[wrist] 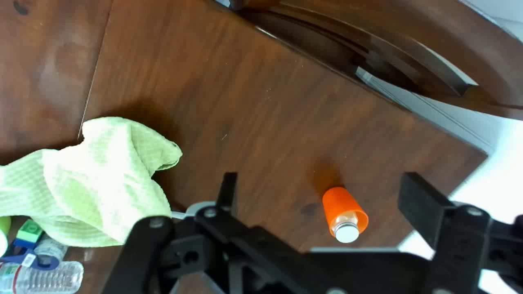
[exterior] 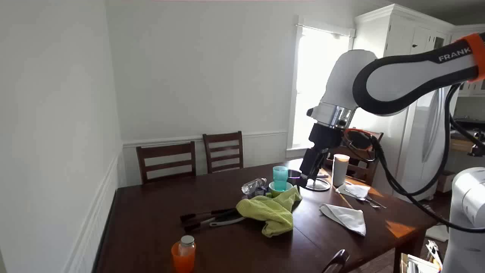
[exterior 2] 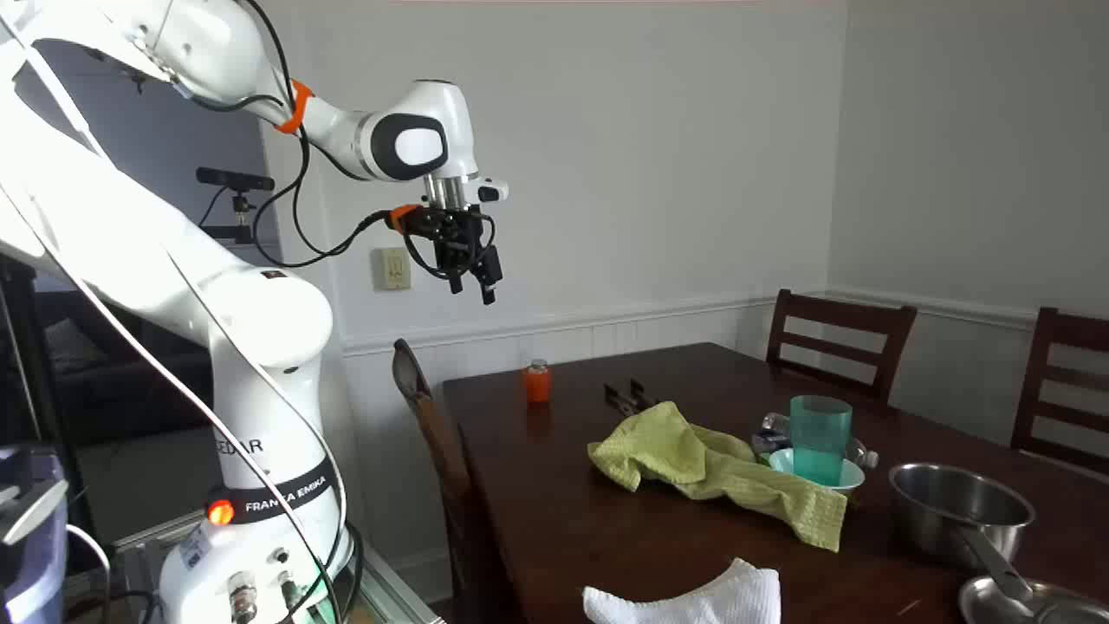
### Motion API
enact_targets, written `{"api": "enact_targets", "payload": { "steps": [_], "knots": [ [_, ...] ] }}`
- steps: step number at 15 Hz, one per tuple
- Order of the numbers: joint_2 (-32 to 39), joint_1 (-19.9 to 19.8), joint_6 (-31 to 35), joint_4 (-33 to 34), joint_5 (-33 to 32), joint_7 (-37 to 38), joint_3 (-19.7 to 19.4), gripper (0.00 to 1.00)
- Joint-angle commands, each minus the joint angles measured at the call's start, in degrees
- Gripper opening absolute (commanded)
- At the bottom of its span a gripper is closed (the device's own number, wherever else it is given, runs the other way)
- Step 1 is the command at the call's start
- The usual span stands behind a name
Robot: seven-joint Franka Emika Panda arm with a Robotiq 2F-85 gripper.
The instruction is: Unfold the white towel twice
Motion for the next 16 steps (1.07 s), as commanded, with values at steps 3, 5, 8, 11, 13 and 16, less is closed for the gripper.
{"api": "enact_targets", "payload": {
  "steps": [3, 5, 8, 11, 13, 16],
  "knots": [
    [0.7, -0.2, -0.4, -1.1, 0.1, -0.1, 0.2, 1.0],
    [2.7, -1.6, 0.3, -1.1, -1.0, -0.6, -0.6, 1.0],
    [6.6, -6.3, 1.2, -0.7, -6.7, -1.8, -1.3, 1.0],
    [11.4, -11.4, 3.6, -0.2, -14.5, -3.9, -2.7, 1.0],
    [14.3, -14.2, 5.3, -0.1, -19.1, -5.3, -3.8, 1.0],
    [17.4, -16.8, 6.2, 0.1, -23.4, -6.8, -5.6, 1.0]
  ]
}}
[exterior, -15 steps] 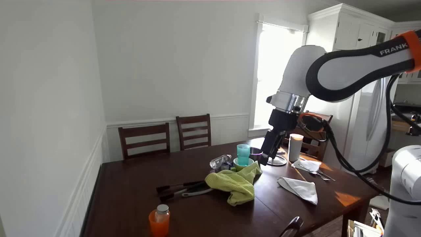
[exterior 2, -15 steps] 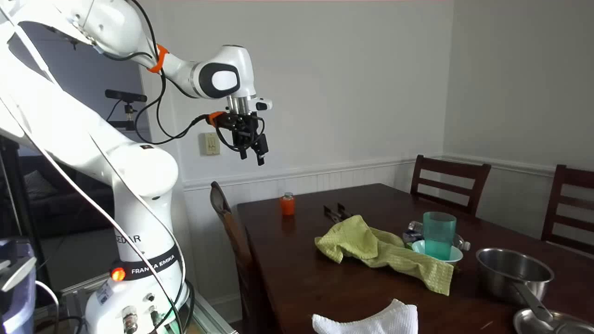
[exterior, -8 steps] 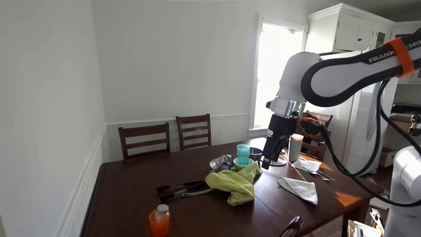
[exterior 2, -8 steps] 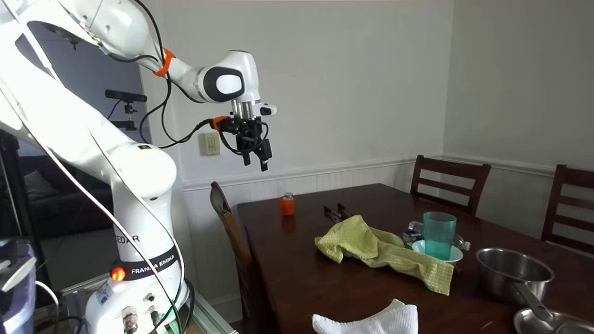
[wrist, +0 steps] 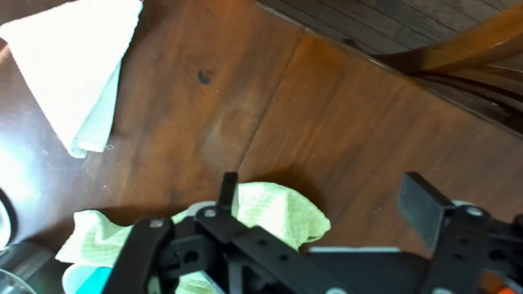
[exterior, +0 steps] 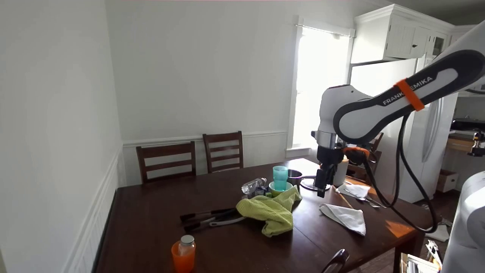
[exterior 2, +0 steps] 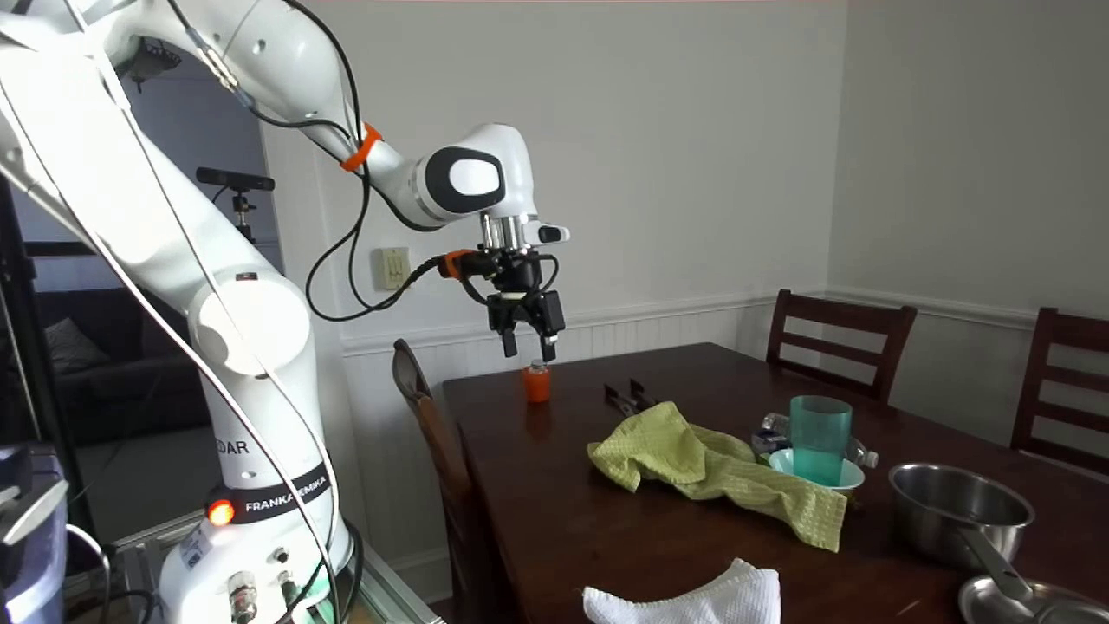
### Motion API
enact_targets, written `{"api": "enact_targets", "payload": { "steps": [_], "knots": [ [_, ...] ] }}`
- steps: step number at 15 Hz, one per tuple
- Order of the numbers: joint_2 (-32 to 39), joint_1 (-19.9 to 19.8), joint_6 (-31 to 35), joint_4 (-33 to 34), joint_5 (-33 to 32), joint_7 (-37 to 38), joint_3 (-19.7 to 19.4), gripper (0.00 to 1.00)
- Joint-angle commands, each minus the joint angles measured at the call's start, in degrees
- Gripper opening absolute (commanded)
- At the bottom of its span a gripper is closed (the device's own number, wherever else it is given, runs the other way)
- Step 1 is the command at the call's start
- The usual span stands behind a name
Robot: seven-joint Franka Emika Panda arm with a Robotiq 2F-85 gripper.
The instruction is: Unfold the white towel twice
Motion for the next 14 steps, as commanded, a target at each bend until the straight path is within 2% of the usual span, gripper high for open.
{"api": "enact_targets", "payload": {
  "steps": [1, 5, 6, 8, 13, 14],
  "knots": [
    [4.0, -2.8, 2.1, 0.2, -5.4, -2.2, -2.2, 1.0],
    [9.0, -7.0, 4.9, 0.4, -10.1, -3.1, -5.9, 1.0],
    [6.1, -4.4, 1.9, 0.4, -7.1, -2.4, -4.7, 1.0],
    [8.0, -6.2, 3.2, 0.5, -8.6, -2.8, -5.9, 1.0],
    [9.1, -6.3, 3.5, 1.0, -8.7, -2.8, -6.0, 1.0],
    [10.8, -7.4, 4.8, 1.0, -10.6, -1.6, -5.9, 1.0]
  ]
}}
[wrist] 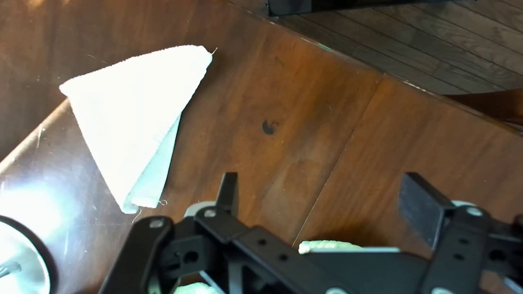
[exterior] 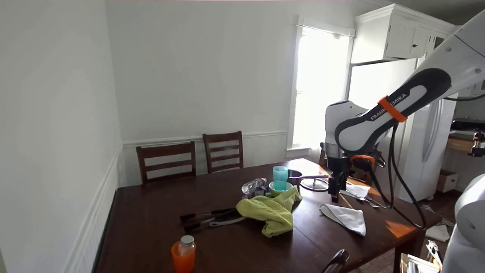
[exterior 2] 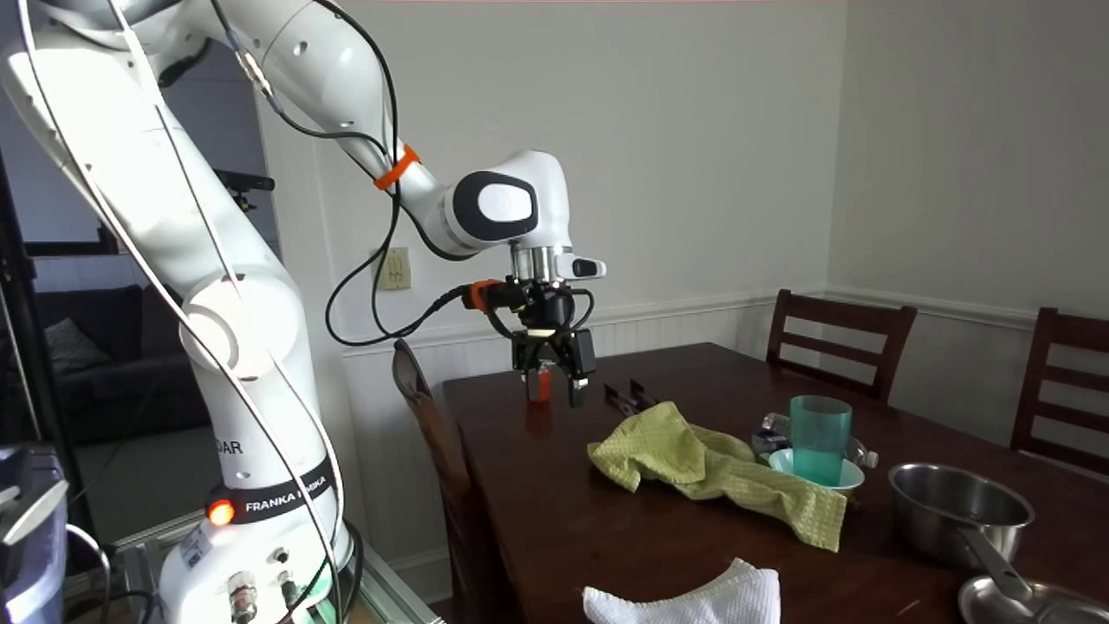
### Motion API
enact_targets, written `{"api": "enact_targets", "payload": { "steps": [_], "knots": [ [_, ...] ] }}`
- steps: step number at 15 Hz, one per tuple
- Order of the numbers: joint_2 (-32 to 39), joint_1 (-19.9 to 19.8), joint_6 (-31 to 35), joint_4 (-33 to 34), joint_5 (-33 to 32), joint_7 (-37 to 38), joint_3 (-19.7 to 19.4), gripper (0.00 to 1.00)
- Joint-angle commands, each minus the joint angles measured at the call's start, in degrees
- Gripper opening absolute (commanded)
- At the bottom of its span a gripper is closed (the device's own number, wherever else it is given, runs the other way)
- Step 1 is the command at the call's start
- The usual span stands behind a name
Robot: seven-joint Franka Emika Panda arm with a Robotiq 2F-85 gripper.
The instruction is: Unfold the white towel twice
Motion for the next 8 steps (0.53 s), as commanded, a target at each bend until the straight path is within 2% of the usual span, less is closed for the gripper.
{"api": "enact_targets", "payload": {
  "steps": [1, 8],
  "knots": [
    [3.3, -1.8, 1.4, 0.1, -3.1, 1.4, -0.7, 1.0],
    [12.6, -7.6, 8.1, 0.0, -16.1, 1.8, -4.7, 1.0]
  ]
}}
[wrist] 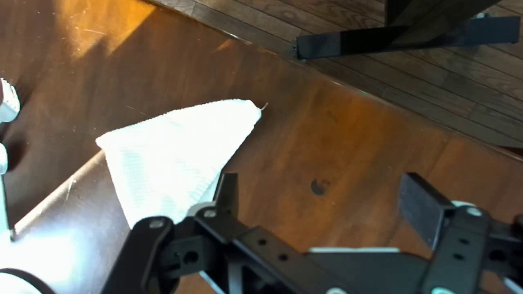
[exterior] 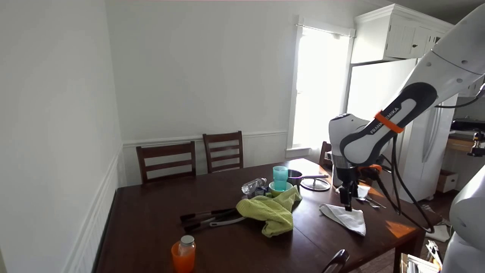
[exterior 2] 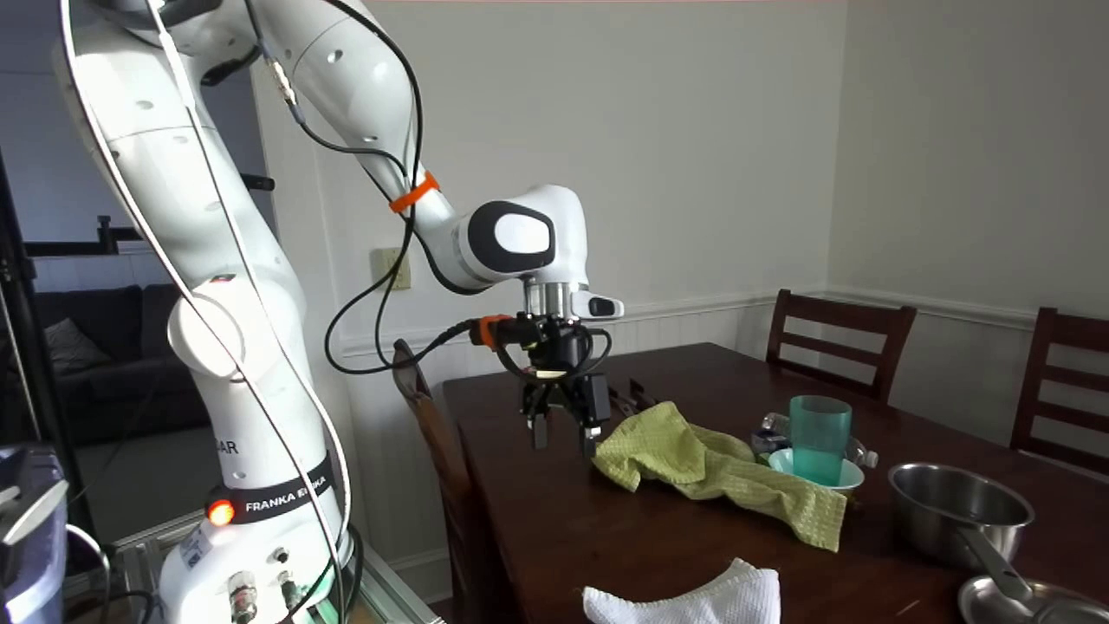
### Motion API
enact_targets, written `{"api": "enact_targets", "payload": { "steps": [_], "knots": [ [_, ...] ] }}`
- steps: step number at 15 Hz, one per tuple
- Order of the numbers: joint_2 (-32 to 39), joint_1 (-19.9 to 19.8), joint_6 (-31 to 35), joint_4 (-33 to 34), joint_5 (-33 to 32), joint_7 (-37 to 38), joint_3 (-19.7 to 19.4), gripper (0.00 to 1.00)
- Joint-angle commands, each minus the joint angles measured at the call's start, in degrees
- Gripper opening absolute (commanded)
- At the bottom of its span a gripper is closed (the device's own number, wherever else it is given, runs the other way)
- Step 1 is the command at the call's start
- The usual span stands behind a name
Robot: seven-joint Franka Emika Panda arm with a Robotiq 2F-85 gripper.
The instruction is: Unfold the white towel twice
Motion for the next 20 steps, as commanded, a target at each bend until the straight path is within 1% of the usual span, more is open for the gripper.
{"api": "enact_targets", "payload": {
  "steps": [1, 6, 8, 9, 12, 17, 20],
  "knots": [
    [5.7, -2.6, 5.8, 0.0, -8.2, 1.6, -2.2, 1.0],
    [13.4, -3.5, 12.5, 0.0, -15.9, 4.7, -5.8, 1.0],
    [16.2, -3.6, 14.9, 0.0, -21.1, 8.3, -7.2, 1.0],
    [17.3, -3.6, 15.8, 0.1, -25.2, 11.6, -7.9, 1.0],
    [20.8, -2.7, 17.9, 0.0, -33.5, 19.8, -9.8, 1.0],
    [25.2, -2.1, 19.6, 0.9, -43.3, 33.0, -11.4, 1.0],
    [28.0, -2.8, 22.0, 2.1, -46.5, 40.0, -11.3, 1.0]
  ]
}}
